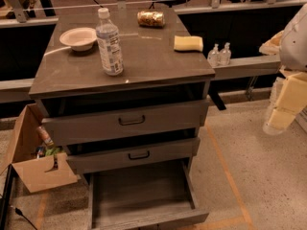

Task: Place sponge into bottom drawer

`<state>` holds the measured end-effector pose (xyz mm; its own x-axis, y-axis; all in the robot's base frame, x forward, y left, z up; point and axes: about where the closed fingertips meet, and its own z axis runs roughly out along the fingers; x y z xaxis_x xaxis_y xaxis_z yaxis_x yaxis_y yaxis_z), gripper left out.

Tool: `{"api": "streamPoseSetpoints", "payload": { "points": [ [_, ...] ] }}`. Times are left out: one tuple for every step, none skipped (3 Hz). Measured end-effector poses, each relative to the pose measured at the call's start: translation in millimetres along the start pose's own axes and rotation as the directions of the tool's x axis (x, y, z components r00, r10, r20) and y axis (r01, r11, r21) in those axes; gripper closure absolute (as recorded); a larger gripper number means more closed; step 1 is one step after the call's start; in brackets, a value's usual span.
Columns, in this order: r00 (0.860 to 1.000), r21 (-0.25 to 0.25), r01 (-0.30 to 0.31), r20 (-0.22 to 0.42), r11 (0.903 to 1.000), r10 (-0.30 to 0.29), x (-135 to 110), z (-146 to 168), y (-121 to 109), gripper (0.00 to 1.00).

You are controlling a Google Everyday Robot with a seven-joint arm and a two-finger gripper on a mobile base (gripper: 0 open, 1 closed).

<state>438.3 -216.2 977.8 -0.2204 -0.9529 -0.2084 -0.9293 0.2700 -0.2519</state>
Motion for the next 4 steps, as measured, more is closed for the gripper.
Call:
{"api": "streamPoseSetpoints", "payload": {
  "points": [
    [1.0,0.011,-0.008,0.006,0.9999,0.007,-1,-1,-2,0.0],
    [0.993,0.041,-0.071,0.095,0.9967,0.066,-6,4,-26,0.0],
    [0.944,0.056,-0.217,0.268,0.9745,0.195,-12,21,-70,0.0],
    [0.869,0.052,-0.314,0.419,0.9481,0.265,-14,55,-108,0.0]
  ]
}}
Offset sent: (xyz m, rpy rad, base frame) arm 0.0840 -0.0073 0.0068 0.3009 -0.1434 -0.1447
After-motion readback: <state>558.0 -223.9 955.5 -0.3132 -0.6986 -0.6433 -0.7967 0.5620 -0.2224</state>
